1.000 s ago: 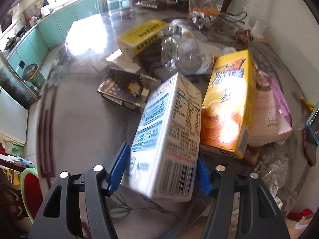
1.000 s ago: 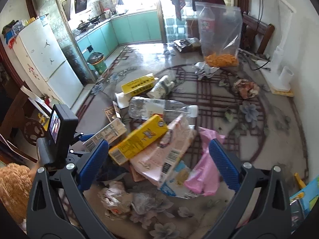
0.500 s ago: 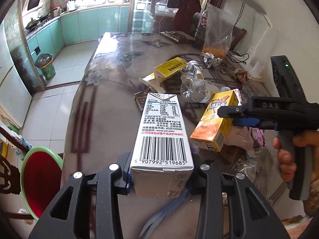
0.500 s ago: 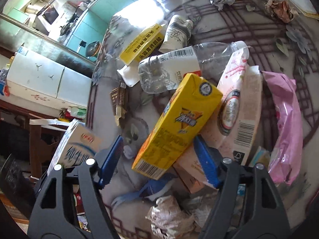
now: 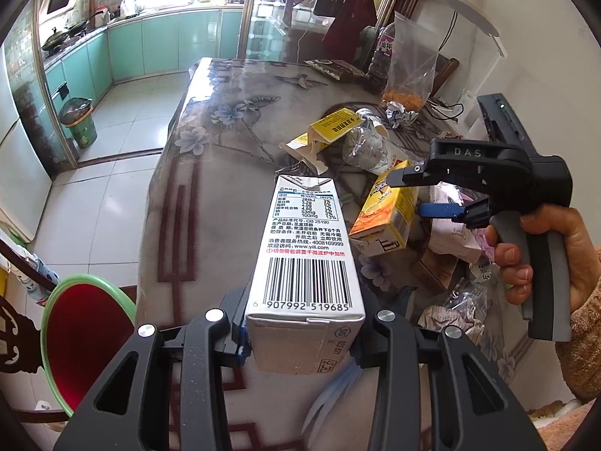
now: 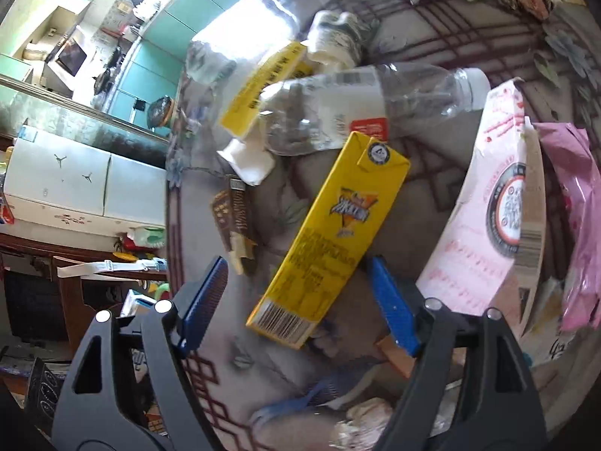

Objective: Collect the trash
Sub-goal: 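Carry the white carton with the left tool while the right tool carries the yellow carton to the bucket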

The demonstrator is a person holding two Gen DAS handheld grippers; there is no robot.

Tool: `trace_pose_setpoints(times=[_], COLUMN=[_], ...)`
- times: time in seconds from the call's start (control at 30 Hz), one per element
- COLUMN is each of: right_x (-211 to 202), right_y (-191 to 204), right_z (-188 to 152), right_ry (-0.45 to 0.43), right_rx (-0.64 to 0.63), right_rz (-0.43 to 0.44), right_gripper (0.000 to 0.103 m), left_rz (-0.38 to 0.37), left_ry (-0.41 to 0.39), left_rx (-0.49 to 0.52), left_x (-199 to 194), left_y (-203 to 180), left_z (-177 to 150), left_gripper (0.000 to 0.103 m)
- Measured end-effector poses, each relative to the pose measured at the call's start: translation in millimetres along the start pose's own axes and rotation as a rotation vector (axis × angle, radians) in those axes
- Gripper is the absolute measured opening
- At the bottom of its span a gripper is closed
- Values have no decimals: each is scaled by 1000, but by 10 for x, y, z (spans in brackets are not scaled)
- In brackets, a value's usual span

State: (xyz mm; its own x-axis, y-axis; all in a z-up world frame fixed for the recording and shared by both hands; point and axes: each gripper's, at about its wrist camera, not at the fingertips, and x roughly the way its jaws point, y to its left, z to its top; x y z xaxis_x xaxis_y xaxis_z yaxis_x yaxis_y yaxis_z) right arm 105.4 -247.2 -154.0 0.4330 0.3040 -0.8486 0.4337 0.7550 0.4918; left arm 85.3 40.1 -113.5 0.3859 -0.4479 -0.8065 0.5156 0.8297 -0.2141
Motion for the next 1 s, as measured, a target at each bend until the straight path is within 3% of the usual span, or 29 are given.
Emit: trace_pose_setpoints(times=[0.1, 0.2, 0.33, 0.7, 0.87, 1.0], right_x=[83, 271, 470, 541, 558, 426], right_y=[245, 211, 105, 116, 87, 177], right_z=[-99, -136, -128, 19, -25, -118], right_ry=[12, 24, 27, -84, -80, -100], right_rx=[-76, -4, 113, 239, 267, 236], right_rz=[-50, -97, -86, -204, -160, -130], right_gripper=[76, 76, 91, 93, 73, 68], left_rz=[-7, -8, -3, -21, -30, -33], left_ry=[2, 6, 0, 8, 6, -1], left_rx=[-6, -12, -8, -3, 0, -19], left_x=[-23, -69, -180, -277, -294, -318], left_y=[124, 254, 434, 778, 880, 1021], left_z=[-15, -43, -84, -161, -187, -196], left_gripper=[36, 36, 36, 36, 36, 36])
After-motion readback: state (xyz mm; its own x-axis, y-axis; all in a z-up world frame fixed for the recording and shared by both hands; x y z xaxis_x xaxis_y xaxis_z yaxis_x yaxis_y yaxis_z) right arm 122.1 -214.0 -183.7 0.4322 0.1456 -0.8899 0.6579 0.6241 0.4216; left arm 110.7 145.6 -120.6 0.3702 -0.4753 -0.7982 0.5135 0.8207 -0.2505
